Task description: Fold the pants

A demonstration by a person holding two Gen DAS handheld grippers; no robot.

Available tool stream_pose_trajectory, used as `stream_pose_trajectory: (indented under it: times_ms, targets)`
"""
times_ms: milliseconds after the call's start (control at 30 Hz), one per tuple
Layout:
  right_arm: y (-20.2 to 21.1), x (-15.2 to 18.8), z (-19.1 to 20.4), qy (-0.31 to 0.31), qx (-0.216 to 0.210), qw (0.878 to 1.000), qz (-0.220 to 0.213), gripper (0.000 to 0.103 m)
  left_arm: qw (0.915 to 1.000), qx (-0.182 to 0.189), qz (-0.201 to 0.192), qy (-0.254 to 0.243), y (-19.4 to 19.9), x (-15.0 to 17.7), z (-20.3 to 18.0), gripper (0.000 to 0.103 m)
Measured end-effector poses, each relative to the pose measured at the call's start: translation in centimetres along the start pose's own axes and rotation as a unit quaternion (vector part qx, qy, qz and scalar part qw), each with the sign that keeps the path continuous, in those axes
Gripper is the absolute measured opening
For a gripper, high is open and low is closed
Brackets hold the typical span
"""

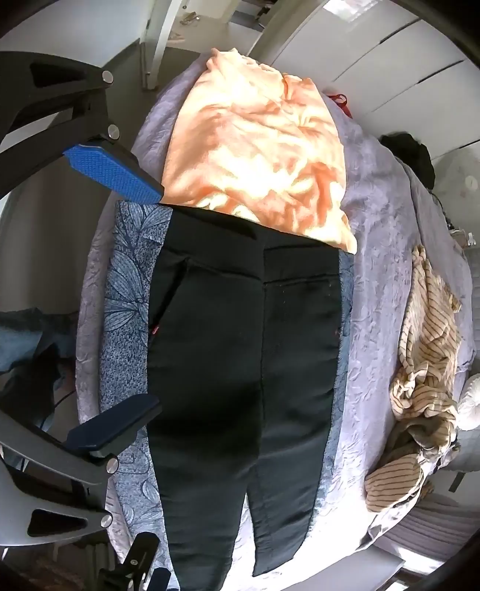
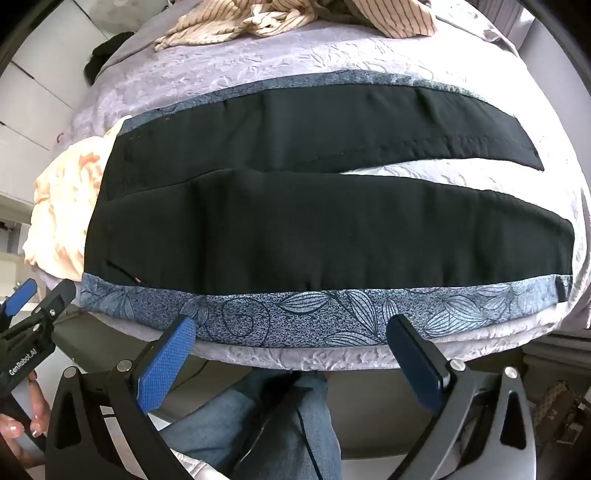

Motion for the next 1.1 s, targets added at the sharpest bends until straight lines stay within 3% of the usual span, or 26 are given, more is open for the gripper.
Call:
stream_pose_trajectory:
  times_ms: [400, 433, 767, 1100]
  targets:
    - [0.3, -0.1, 1.1, -0.001, 0.012, 1.000, 0.001, 0.103, 1.0000, 0.003, 0.002, 0.004, -0.4, -0.2, 0.3, 0.103]
    - [0.0, -0.2, 0.2, 0.000, -0.006, 1.000, -0.003, 0.103, 1.0000, 0.002, 0.002, 0.003, -0.4, -0.1, 0.3, 0.103]
    - [0.2, -0.4, 0.3, 0.000, -0.012, 1.000, 0.004, 0.103, 1.0000, 0.001, 0.004, 0.002, -0.5, -0.1, 0.5, 0.103]
    - [-0.1, 0.1, 0.1, -0.005, 0.008, 1.000, -0.004, 0.103, 0.9999, -0.002, 0.011, -0.003, -1.1, 0.2, 0.5, 0.103]
Point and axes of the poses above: each gripper's, at about its wrist camera, not at the fingertips, and y roughly against the way its jaws point, z to its left, x to its underside, the point moved 2 cm from there along -y, roughly the way its jaws point, and after that the axes turned 2 degrees about z, right-handed, at the moved point
